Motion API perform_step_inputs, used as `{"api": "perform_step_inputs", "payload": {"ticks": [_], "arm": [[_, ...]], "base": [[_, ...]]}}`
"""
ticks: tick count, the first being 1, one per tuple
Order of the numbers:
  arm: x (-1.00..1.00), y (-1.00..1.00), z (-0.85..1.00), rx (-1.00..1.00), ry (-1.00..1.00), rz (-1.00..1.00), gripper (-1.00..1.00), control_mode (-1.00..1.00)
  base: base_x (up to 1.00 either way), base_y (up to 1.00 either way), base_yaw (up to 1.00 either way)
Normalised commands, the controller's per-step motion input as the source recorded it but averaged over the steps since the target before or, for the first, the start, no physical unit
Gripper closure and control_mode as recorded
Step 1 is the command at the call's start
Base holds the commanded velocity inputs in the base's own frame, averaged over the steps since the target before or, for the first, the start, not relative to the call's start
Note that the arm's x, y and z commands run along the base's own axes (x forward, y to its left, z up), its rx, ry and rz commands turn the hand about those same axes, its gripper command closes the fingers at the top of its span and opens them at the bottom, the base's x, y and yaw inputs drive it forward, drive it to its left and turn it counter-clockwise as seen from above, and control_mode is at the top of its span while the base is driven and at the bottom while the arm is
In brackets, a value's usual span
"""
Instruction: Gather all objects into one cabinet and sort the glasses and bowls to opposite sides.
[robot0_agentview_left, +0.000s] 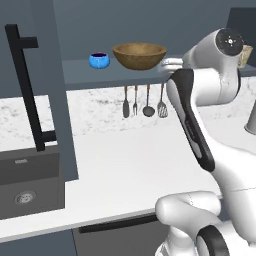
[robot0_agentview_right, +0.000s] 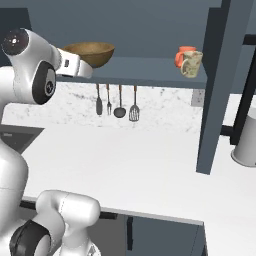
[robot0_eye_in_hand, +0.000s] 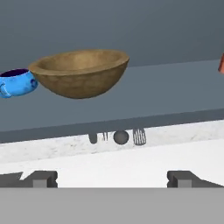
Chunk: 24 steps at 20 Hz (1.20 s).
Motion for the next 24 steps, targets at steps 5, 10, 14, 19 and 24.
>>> {"api": "perform_step_inputs", "payload": {"ticks": [5, 10, 14, 19, 24], "arm": [[-0.07, 0.93, 0.00, -0.01, 0.00, 0.21, -1.00, -1.00], [0.00, 0.80, 0.00, -0.04, -0.01, 0.14, -1.00, -1.00], [-0.18, 0.18, 0.00, 0.00, -0.03, 0.18, -1.00, -1.00], [0.00, 0.13, 0.00, 0.00, 0.00, 0.09, -1.00, -1.00], [0.05, 0.37, 0.08, 0.00, -0.02, 0.02, -1.00, -1.00]], "base": [[0.00, 0.00, 0.00], [0.00, 0.00, 0.00], [0.00, 0.00, 0.00], [0.00, 0.00, 0.00], [0.00, 0.00, 0.00]]}}
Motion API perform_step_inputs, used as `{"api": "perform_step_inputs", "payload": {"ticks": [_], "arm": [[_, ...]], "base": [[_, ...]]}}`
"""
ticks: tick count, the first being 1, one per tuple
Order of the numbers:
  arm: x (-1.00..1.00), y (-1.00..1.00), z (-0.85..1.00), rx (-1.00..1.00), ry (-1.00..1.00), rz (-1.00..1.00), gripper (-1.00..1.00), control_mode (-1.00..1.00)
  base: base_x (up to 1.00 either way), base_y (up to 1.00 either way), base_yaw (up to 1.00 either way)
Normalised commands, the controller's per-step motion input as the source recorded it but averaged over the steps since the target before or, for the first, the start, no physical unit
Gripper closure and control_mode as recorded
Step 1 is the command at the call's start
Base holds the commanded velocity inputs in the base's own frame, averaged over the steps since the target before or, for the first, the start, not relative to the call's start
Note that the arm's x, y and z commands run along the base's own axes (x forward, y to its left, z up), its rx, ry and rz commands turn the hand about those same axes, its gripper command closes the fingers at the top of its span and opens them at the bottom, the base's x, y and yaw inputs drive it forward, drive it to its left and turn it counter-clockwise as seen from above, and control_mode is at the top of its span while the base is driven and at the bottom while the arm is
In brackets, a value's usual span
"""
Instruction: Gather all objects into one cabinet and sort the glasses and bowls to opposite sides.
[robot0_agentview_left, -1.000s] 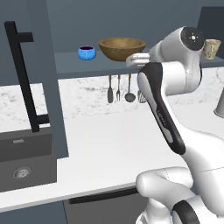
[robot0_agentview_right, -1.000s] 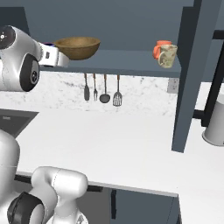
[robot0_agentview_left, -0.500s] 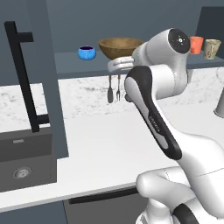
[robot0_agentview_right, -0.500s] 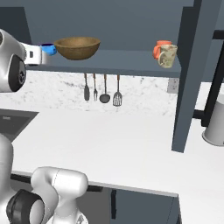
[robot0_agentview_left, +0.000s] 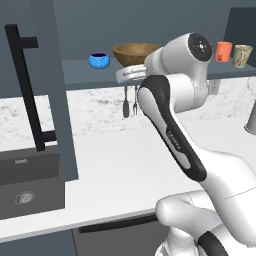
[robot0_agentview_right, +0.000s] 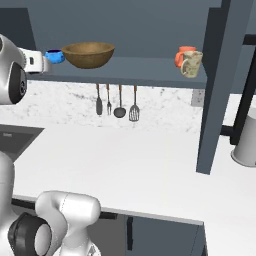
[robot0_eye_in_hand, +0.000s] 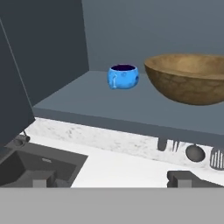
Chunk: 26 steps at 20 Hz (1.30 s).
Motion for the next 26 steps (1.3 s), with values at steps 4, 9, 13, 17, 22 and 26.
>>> {"api": "perform_step_inputs", "payload": {"ticks": [4, 9, 13, 17, 22, 26], "arm": [[0.32, 0.42, 0.00, 0.00, 0.00, 0.00, -1.00, -1.00], [0.46, 0.11, 0.00, 0.00, 0.00, 0.00, -1.00, -1.00], [0.38, 0.00, 0.00, 0.00, 0.00, -0.03, -1.00, -1.00], [0.30, 0.00, 0.00, 0.00, 0.00, -0.02, -1.00, -1.00], [0.26, 0.10, 0.00, 0.00, 0.00, -0.04, -1.00, -1.00], [0.27, 0.27, 0.00, 0.00, 0.00, -0.07, -1.00, -1.00]], "base": [[0.00, 0.00, 0.00], [0.00, 0.00, 0.00], [0.00, 0.00, 0.00], [0.00, 0.00, 0.00], [0.00, 0.00, 0.00], [0.00, 0.00, 0.00]]}}
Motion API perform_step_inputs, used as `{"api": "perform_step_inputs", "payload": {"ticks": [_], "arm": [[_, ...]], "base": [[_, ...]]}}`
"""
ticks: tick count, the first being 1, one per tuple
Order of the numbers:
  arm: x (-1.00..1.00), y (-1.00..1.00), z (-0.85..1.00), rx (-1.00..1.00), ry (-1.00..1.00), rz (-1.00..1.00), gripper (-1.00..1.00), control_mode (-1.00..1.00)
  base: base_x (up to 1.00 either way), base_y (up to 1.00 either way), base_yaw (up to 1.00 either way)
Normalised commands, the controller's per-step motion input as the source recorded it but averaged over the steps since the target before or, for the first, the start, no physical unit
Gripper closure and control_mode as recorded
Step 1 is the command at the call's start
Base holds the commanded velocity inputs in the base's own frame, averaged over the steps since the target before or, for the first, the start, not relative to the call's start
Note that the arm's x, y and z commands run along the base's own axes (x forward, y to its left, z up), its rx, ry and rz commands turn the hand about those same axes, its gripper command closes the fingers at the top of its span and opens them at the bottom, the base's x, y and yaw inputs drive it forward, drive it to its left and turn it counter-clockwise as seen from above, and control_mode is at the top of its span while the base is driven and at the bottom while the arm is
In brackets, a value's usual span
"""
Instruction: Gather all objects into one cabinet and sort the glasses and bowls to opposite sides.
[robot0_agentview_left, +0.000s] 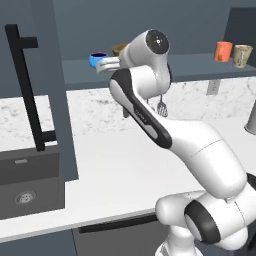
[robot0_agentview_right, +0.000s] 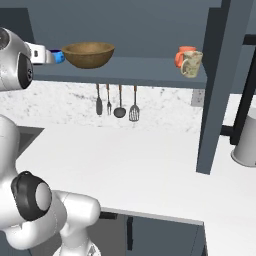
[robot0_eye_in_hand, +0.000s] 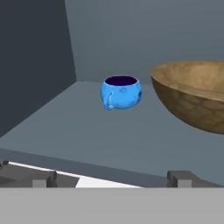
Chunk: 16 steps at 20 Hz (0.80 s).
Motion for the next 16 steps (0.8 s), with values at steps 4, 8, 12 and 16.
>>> {"api": "perform_step_inputs", "payload": {"ticks": [4, 8, 12, 16], "arm": [[0.26, 0.30, 0.00, 0.00, 0.00, -0.08, -1.00, -1.00], [0.21, 0.23, 0.00, 0.00, 0.00, -0.07, -1.00, -1.00], [0.23, 0.01, 0.00, 0.01, 0.01, -0.05, -1.00, -1.00], [0.24, 0.00, 0.00, 0.00, 0.00, -0.03, -1.00, -1.00]], "base": [[0.00, 0.00, 0.00], [0.00, 0.00, 0.00], [0.00, 0.00, 0.00], [0.00, 0.00, 0.00]]}}
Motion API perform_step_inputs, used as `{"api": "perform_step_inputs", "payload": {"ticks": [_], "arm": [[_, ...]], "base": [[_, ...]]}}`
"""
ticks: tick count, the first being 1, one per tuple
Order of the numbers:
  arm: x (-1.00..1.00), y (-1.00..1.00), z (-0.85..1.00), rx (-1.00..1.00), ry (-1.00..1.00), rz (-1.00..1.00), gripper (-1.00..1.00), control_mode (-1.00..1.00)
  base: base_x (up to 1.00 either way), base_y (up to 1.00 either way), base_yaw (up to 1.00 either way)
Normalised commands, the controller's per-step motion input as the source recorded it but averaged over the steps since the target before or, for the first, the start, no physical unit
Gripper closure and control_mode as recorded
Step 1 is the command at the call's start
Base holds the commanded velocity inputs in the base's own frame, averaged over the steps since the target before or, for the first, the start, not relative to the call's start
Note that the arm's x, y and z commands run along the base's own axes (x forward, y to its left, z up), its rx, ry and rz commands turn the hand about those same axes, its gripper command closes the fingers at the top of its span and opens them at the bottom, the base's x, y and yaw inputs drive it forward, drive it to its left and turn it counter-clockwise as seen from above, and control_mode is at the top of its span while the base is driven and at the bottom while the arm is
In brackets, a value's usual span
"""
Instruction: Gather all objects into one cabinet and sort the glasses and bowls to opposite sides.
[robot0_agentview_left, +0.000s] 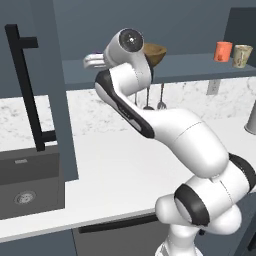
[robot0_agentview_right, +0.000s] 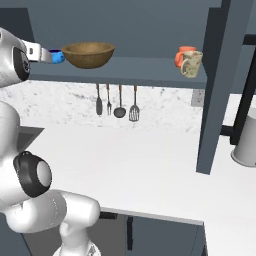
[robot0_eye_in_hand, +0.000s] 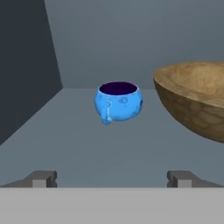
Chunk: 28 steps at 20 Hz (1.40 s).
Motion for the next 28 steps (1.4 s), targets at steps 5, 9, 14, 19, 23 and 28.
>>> {"api": "perform_step_inputs", "payload": {"ticks": [5, 9, 14, 19, 23, 28], "arm": [[0.26, 0.01, 0.00, 0.00, 0.00, 0.00, -1.00, -1.00], [0.21, 0.07, -0.01, 0.00, 0.01, 0.00, -1.00, -1.00], [0.18, 0.09, -0.05, 0.00, 0.02, 0.00, -1.00, -1.00], [0.25, 0.17, -0.09, 0.00, 0.02, 0.00, -1.00, -1.00], [0.29, 0.11, -0.06, 0.00, 0.00, -0.01, -1.00, -1.00], [0.26, 0.04, -0.07, 0.00, 0.00, -0.02, -1.00, -1.00]], "base": [[0.00, 0.00, 0.00], [0.00, 0.00, 0.00], [0.00, 0.00, 0.00], [0.00, 0.00, 0.00], [0.00, 0.00, 0.00], [0.00, 0.00, 0.00]]}}
